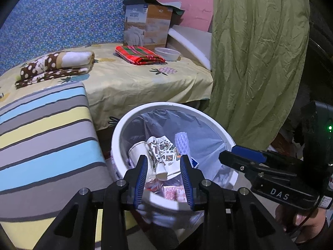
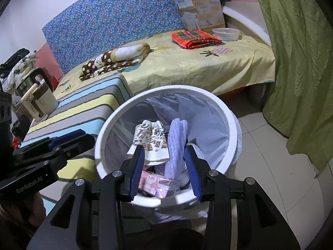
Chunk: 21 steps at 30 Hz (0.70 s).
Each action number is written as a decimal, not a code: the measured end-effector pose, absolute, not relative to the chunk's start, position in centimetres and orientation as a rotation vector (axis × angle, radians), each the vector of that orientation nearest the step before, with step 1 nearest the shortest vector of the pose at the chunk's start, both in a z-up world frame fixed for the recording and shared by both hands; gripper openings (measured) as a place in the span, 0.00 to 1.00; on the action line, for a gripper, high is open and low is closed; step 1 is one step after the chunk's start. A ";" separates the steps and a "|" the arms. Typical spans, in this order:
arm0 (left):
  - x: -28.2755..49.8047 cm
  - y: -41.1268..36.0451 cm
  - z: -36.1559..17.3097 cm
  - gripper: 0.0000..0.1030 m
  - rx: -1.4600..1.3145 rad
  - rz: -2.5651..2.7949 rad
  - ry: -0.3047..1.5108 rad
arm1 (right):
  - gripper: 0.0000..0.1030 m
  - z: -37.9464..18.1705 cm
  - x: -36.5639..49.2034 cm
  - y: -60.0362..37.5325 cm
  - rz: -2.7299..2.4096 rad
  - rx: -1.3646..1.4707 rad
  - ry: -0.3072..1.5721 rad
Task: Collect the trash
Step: 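Open both tools to drop the paper cup and foam sleeve into the bin, then withdraw both tools up and away from the bin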
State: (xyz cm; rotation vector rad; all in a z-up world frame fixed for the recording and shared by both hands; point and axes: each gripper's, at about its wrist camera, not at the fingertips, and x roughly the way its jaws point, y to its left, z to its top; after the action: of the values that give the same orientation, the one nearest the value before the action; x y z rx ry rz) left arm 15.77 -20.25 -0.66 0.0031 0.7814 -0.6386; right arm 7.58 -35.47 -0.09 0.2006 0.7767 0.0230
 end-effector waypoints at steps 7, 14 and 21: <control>13.0 -18.4 0.7 0.31 0.024 -0.576 0.743 | 0.42 1.1 6.1 -34.0 0.043 0.176 0.738; 10.6 -16.6 1.9 0.31 0.037 -0.508 0.720 | 0.42 1.7 5.0 -32.5 0.062 0.158 0.716; 8.2 -14.7 2.6 0.31 0.041 -0.450 0.696 | 0.42 2.2 3.3 -31.2 0.077 0.143 0.695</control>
State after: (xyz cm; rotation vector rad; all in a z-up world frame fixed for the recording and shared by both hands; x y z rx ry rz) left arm 8.21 -14.68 2.57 0.0411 0.6960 -0.4500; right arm 3.29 -31.19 2.20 0.1430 0.6953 0.0769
